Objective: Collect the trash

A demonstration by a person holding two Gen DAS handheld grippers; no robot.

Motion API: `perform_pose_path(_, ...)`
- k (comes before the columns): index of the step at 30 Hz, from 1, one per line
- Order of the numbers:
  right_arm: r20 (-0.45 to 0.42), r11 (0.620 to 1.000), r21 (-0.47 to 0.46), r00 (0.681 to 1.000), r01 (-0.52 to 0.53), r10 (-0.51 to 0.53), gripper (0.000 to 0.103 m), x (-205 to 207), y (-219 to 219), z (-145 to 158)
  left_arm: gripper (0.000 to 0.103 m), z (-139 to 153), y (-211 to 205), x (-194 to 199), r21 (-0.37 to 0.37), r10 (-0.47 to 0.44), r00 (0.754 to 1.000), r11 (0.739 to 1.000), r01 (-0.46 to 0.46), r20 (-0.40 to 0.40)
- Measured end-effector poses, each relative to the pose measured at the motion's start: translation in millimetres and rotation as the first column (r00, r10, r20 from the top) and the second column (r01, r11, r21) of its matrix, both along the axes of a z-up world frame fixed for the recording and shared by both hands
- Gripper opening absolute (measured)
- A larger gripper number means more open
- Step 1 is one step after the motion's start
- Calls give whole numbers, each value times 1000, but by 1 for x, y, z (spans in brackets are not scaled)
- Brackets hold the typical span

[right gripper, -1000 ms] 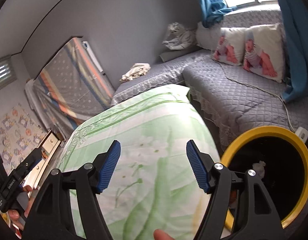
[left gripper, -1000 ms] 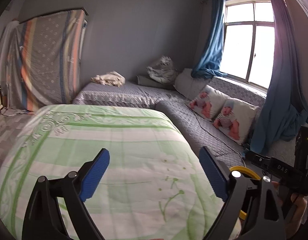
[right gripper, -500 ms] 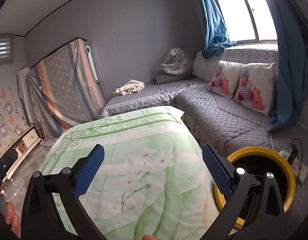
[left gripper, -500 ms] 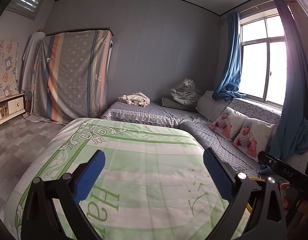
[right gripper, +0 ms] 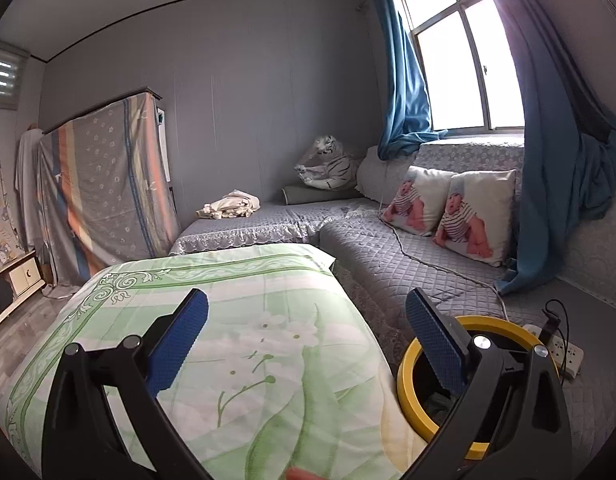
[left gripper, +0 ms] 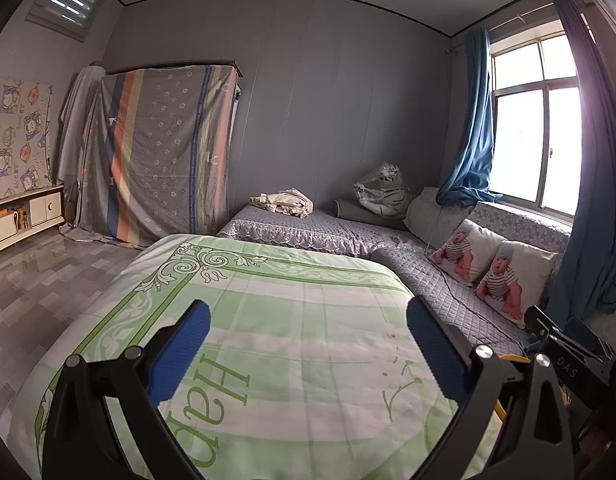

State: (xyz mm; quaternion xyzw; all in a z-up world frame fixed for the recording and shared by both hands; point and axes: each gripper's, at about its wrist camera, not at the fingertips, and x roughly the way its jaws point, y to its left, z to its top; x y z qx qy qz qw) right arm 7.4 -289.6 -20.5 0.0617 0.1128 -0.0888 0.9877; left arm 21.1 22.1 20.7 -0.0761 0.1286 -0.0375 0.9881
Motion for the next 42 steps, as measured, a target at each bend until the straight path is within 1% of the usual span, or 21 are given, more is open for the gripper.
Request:
perform_pose_path(3,-9,1000,10,1000,-2,2,95,0,-2,-3,95,-1,-2,-1,11,-4,1000,1000,4,2)
perform_pose_path(8,-19,1000,11,1000,3,-3,95,0,0,-10,95,-4,-2,1,-10,-17,1000,1000,17,-6)
perform_pose_path(19,-46,1000,-7,999,-1,1,95,5,2,-23,95,-8,-6,1,10,-18,1000,1000,18,-5)
perform_pose_path(22,-56,1000,-3,998,-6,6,95,7,2,-26,95,-8,-6,2,-1,-24,1000,1000,24,-8)
perform_pose_path(29,-67,1000,-4,998,-9,9,95,10,2,-29,95,-9,-6,1,12,-16,1000,1000,16,4)
perform_pose_path(42,-76,1000,4,997,-11,12,95,12,-2,-31,95,-11,-6,2,6,-25,1000,1000,25,-4)
